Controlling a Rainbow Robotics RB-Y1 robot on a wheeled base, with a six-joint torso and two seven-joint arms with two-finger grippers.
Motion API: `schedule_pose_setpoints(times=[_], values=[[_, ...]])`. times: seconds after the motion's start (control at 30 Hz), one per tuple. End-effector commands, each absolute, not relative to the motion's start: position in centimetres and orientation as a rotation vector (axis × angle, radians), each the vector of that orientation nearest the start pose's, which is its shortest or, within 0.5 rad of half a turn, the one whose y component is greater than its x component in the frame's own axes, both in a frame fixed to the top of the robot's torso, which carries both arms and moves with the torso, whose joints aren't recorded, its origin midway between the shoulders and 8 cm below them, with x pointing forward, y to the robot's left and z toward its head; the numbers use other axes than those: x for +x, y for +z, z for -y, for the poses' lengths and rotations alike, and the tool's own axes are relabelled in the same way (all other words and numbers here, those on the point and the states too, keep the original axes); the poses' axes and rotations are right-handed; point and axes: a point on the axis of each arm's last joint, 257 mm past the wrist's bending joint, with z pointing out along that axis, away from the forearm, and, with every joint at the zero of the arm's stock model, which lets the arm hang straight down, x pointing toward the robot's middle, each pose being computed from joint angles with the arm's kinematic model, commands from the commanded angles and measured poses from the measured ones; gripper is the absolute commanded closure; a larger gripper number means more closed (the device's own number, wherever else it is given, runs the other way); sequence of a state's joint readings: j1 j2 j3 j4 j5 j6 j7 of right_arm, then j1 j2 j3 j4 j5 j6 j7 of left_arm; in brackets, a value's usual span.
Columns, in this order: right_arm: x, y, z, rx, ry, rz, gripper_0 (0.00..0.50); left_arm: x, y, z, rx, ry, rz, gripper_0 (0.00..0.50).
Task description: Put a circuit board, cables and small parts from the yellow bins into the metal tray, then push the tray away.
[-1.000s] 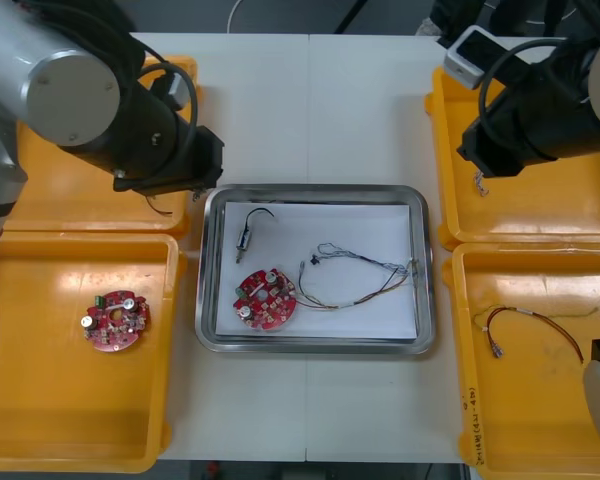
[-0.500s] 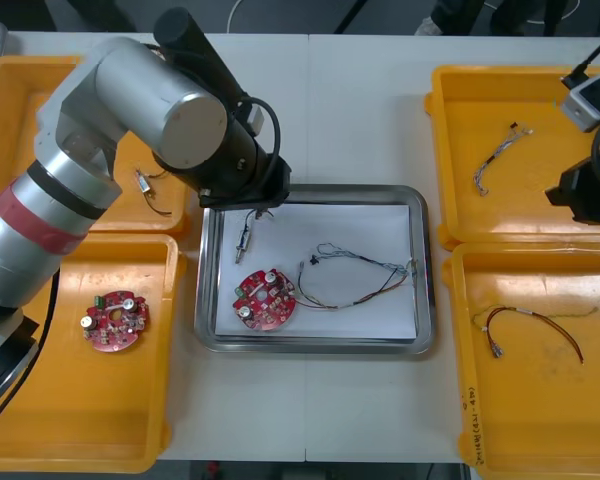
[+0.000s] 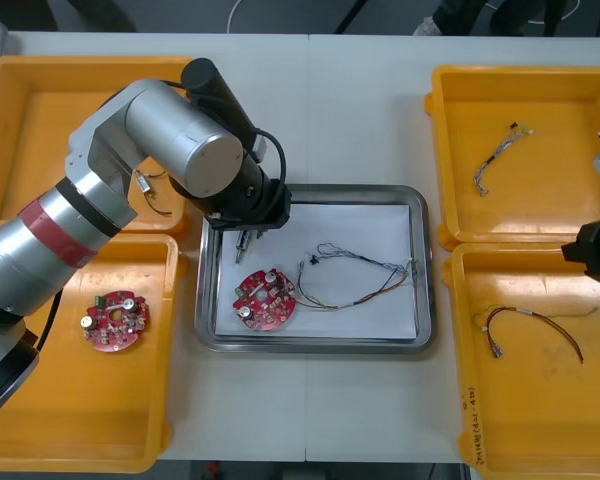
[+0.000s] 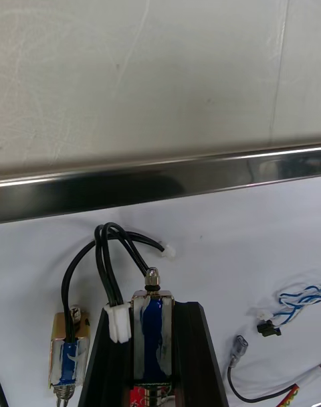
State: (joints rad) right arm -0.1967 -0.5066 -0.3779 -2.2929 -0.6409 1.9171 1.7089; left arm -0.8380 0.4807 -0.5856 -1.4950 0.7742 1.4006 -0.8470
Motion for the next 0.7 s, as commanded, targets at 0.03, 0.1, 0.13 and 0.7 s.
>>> schedule_pose_setpoints(times=[0.03, 0.1, 0.13, 0.7], values=[[37.4, -15.6, 35.3, -0.208, -0.026, -2.514, 0.0, 52.1, -22.2, -4.6, 0.234, -0.324, -2.643, 0.472], [37.0, -16.0, 35.3, -0.176, -0.009, -2.527, 0.0, 52.0, -22.2, -4.6, 0.234, -0.323, -2.644, 0.366], [36.9, -16.2, 35.5, -0.152, -0.011, -2.533, 0.0, 52.0, -22.2, -4.6, 0.234, -0.324, -2.645, 0.265], [35.4, -18.2, 39.0, 0.025, -0.087, -2.59, 0.0, 51.4, -19.8, -4.1, 0.25, -0.351, -2.628, 0.0]])
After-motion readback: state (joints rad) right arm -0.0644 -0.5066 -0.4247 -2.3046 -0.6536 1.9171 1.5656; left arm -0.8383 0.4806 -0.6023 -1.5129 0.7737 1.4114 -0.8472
